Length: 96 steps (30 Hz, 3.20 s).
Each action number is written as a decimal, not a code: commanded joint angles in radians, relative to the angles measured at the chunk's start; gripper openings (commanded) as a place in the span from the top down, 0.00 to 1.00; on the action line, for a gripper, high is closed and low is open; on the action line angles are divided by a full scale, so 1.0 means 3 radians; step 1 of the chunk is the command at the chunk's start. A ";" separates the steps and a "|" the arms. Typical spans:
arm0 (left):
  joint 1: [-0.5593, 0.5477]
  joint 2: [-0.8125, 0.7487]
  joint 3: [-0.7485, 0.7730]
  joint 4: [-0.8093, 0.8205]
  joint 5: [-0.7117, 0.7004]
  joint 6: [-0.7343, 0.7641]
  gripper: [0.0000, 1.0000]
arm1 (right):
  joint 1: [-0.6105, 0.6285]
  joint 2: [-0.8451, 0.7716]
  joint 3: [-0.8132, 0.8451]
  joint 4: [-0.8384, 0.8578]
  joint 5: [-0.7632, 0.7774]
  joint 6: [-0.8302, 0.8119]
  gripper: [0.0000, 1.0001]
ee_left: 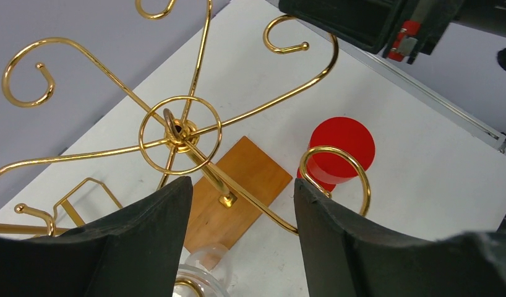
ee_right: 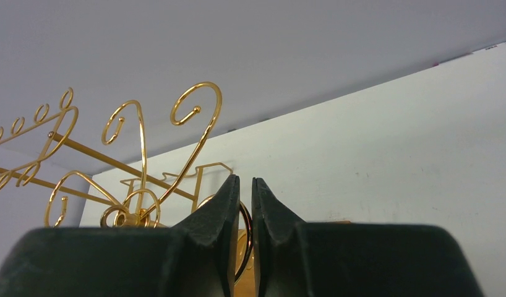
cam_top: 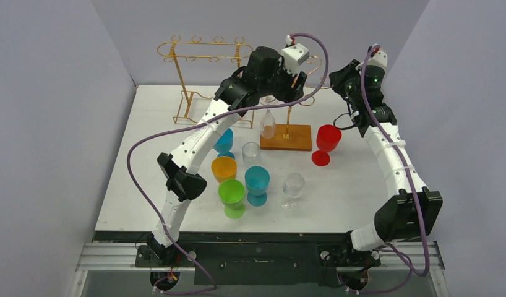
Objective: Place the wine glass upside down on the wine glass rack
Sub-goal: Adjust the wine rack at the center of the board.
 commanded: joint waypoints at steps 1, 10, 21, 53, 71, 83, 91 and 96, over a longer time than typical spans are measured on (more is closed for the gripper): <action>0.0015 0.0051 0.0171 0.0126 -0.0176 0.0045 0.43 | 0.0098 -0.0123 -0.0187 -0.0370 0.0056 -0.0008 0.95; 0.0089 0.0129 0.0215 0.0272 -0.0229 0.0054 0.51 | 0.0216 -0.0244 -0.0351 -0.0409 0.0117 0.0031 0.95; 0.0157 0.0216 0.0261 0.0516 -0.0318 0.0136 0.62 | 0.0345 -0.0401 -0.0593 -0.0439 0.0205 0.0076 0.96; 0.0204 0.0338 0.0218 0.0754 -0.0176 0.0247 0.86 | 0.0681 -0.0667 -0.1075 -0.0439 0.0374 0.0184 0.97; 0.0224 0.0121 0.0184 0.0889 0.0137 0.0120 0.77 | 0.0180 -0.0839 -0.0659 -0.0537 0.0019 0.0134 0.47; 0.0294 -0.0061 0.0137 0.0903 0.0190 0.0100 0.75 | 0.0026 -0.0410 -0.0030 -0.0427 -0.0395 0.0152 0.39; 0.0322 -0.0304 -0.0048 0.0741 0.0240 0.0118 0.74 | -0.0028 0.0084 0.0381 -0.0249 -0.0542 0.0302 0.39; 0.0318 -0.0426 -0.0248 0.0562 0.0261 0.0154 0.74 | -0.0025 0.0334 0.0531 -0.0081 -0.0726 0.0450 0.41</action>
